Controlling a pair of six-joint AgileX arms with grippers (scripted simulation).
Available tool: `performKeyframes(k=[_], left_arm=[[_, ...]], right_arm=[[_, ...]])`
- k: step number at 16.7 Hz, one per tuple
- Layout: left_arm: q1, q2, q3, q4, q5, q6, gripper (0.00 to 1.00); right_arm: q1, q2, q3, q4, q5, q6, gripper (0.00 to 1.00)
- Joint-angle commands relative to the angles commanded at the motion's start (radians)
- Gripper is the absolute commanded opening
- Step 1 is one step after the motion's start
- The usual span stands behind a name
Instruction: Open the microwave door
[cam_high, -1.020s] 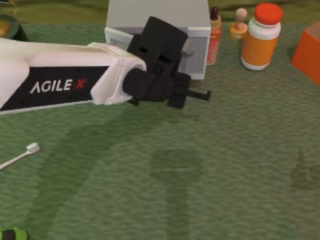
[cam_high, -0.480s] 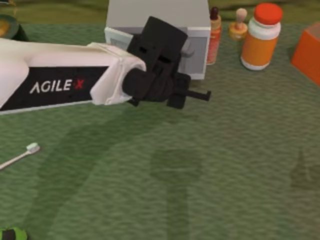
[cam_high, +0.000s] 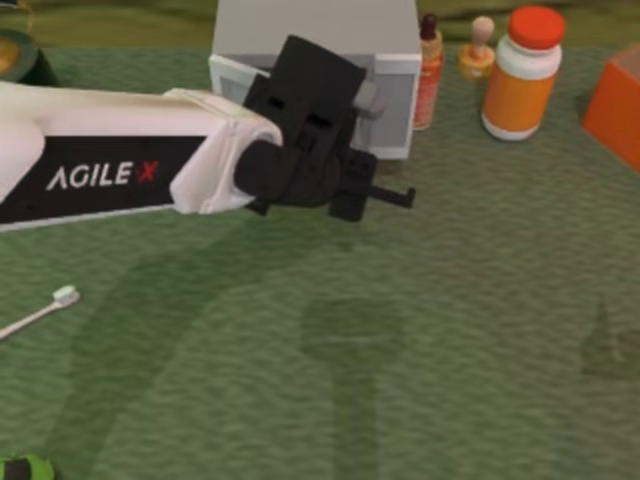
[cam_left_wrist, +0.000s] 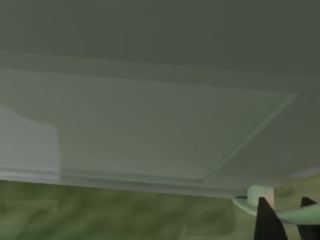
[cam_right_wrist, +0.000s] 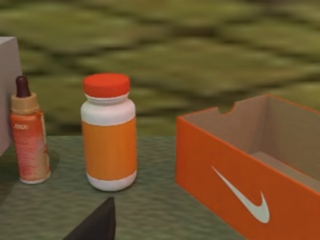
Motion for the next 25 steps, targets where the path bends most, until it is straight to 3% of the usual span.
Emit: performKeyframes(k=[25], left_arm=[[0.001, -0.010, -0.013, 0.006, 0.019, 0.014, 0.00]], right_arm=[[0.000, 0.000, 0.000, 0.000, 0.000, 0.000, 1.00]])
